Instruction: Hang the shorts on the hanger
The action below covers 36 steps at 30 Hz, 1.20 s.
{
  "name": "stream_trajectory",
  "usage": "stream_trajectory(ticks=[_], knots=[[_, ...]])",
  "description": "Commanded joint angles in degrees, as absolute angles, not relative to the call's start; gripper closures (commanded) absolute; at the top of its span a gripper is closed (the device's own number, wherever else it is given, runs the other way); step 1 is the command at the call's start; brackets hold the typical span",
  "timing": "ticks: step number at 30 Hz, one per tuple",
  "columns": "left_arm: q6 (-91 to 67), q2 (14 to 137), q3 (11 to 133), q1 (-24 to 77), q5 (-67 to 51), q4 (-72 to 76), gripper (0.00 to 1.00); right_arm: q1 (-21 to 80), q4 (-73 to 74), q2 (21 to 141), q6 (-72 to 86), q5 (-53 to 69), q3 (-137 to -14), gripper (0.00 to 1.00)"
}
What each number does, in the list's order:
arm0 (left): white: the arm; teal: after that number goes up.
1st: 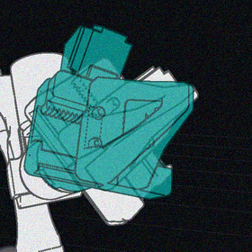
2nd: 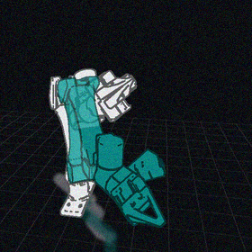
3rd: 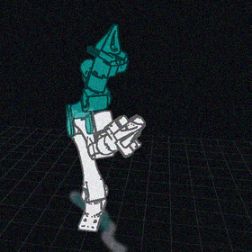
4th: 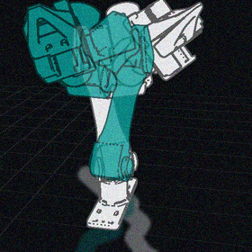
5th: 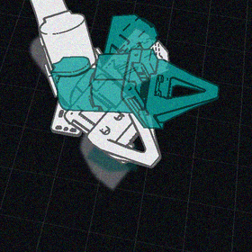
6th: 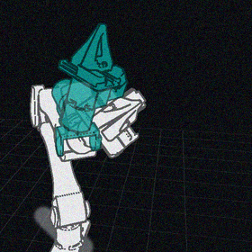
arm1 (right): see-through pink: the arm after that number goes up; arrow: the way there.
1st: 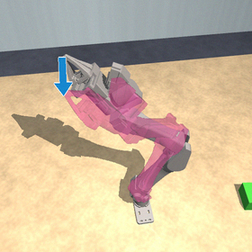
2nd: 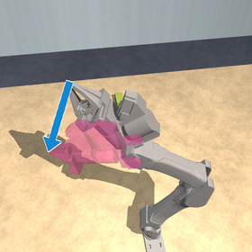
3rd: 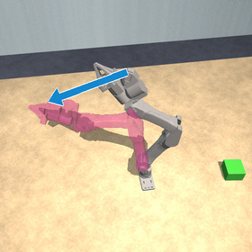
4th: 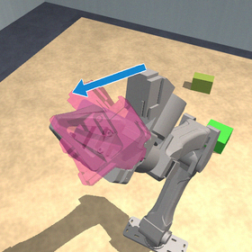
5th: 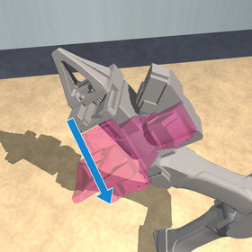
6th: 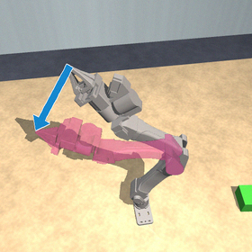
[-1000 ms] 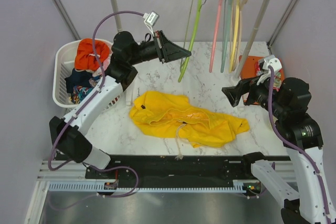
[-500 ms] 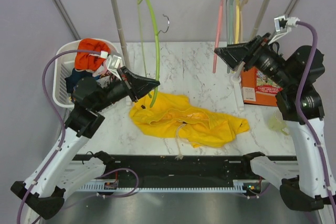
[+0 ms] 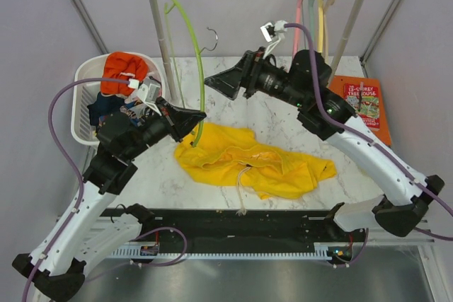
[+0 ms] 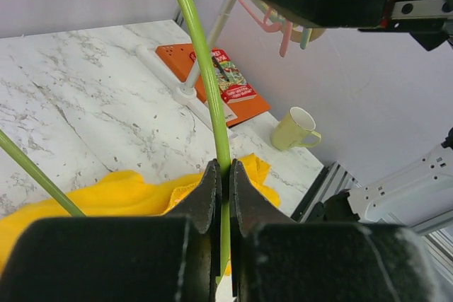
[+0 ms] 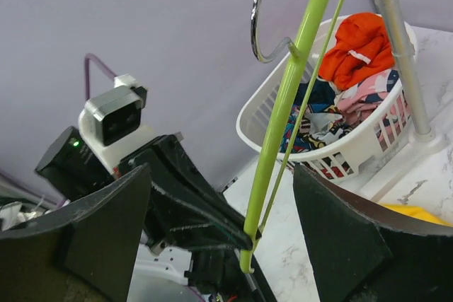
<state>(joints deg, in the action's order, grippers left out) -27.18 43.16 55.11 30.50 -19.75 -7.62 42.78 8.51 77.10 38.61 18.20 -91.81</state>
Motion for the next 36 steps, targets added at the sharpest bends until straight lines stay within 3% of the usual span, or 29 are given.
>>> stream_trajectory(ticks=[1, 4, 9, 13, 16, 17, 19, 20, 22, 23, 26, 31, 36], knots=[[-22.94, 41.66, 55.37, 30.32, -18.63, -4.22, 0.98, 46.84, 7.12, 81.47, 35.94, 7.92, -95.80, 0.13], [-21.80, 41.22, 55.46, 30.32, -19.25, -4.31, 0.98, 47.72, 7.39, 84.02, 37.88, 5.89, -96.06, 0.15], [-21.62, 40.52, 54.23, 30.32, -19.86, -4.83, 0.98, 50.35, 4.22, 87.70, 38.76, 6.15, -98.34, 0.27], [-21.71, 39.90, 52.65, 30.15, -19.42, -5.36, 0.98, 52.12, 4.83, 90.78, 37.01, 1.68, -102.03, 0.44], [-22.24, 39.81, 51.95, 29.71, -19.25, -5.19, 0.98, 52.12, 6.68, 91.85, 35.51, 0.35, -103.62, 0.79], [-22.50, 39.64, 51.86, 29.62, -19.34, -5.10, 0.98, 52.12, 7.29, 91.85, 34.72, 0.44, -102.93, 1.00], [-22.68, 39.11, 51.51, 28.75, -20.47, -5.10, 0.91, 52.03, 7.82, 90.62, 33.76, -0.95, -101.61, 1.00], [-22.24, 38.76, 51.42, 28.39, -21.52, -5.36, 0.71, 52.12, 7.91, 88.88, 32.62, -1.05, -99.77, 1.00], [-21.80, 37.19, 51.33, 27.69, -24.16, -6.50, 0.53, 52.03, 7.91, 86.59, 28.67, -0.70, -97.31, 1.00], [-20.40, 36.57, 51.33, 27.42, -25.30, -8.51, 0.37, 51.86, 7.91, 83.96, 27.26, -0.09, -94.68, 1.00], [-16.28, 34.72, 53.08, 26.90, -30.05, -15.17, 0.05, 50.63, 9.31, 77.81, 20.23, 5.52, -88.71, 1.00], [-5.99, 30.59, 55.80, 26.37, -34.72, -25.56, 0.02, 49.48, 16.50, 68.83, 7.51, 16.77, -81.31, 1.00], [8.59, 29.17, 61.58, 26.37, -33.85, -39.50, 0.01, 49.31, 32.58, 61.62, -8.75, 26.79, -75.42, 1.00]])
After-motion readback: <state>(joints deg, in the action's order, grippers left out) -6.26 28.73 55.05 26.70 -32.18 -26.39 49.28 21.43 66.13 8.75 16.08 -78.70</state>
